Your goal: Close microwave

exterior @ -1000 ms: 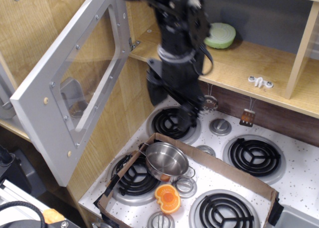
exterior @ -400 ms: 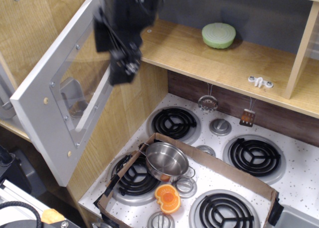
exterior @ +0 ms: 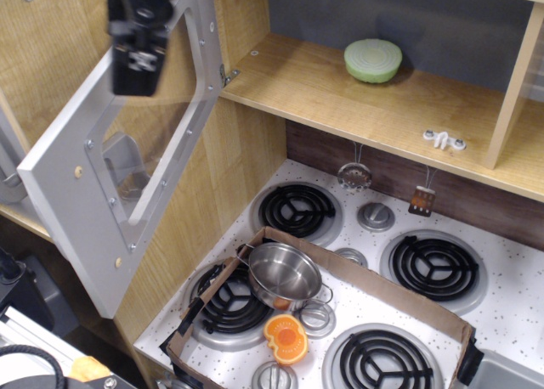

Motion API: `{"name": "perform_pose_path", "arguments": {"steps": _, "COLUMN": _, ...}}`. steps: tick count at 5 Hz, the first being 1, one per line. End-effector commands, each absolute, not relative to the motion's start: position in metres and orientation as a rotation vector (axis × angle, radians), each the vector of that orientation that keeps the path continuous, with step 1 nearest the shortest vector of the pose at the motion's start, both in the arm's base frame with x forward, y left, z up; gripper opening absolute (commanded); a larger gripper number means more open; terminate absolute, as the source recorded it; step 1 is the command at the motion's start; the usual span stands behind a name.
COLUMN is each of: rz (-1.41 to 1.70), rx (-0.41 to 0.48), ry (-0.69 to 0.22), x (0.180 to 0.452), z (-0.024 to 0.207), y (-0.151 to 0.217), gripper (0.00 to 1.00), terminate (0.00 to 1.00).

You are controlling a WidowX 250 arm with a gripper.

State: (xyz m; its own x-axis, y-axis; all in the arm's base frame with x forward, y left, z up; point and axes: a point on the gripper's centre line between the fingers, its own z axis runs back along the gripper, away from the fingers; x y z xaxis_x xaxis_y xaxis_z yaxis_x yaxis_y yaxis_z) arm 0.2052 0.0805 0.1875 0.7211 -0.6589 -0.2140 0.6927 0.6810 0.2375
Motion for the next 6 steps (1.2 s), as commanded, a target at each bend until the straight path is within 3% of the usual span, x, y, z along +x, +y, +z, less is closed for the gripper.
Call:
{"name": "perform_pose_path", "arguments": {"steps": 1, "rz": -0.891, "rx": 0.383, "ry": 0.178, "x": 0.204, "z": 0.192, "y": 0.105, "gripper": 1.00, "terminate": 0.00}}
{"name": "perform_pose_path", "arguments": {"steps": 2, "rz": -0.897, "rx": 0.425, "ry": 0.223, "x": 0.193, "z": 0.190, "y": 0.121, "gripper": 1.00, "terminate": 0.00}}
{"name": "perform_pose_path", "arguments": {"steps": 4, "rz": -0.868, "rx": 0.415, "ry": 0.238, "x": 0.173, "z": 0.182, "y": 0.136, "gripper": 1.00, "terminate": 0.00}}
{"name": "perform_pose_path", "arguments": {"steps": 6, "rz": -0.853, "rx": 0.344, "ry": 0.102, "x": 0.185, "z": 0.150, "y": 0.127, "gripper": 1.00, "terminate": 0.00}}
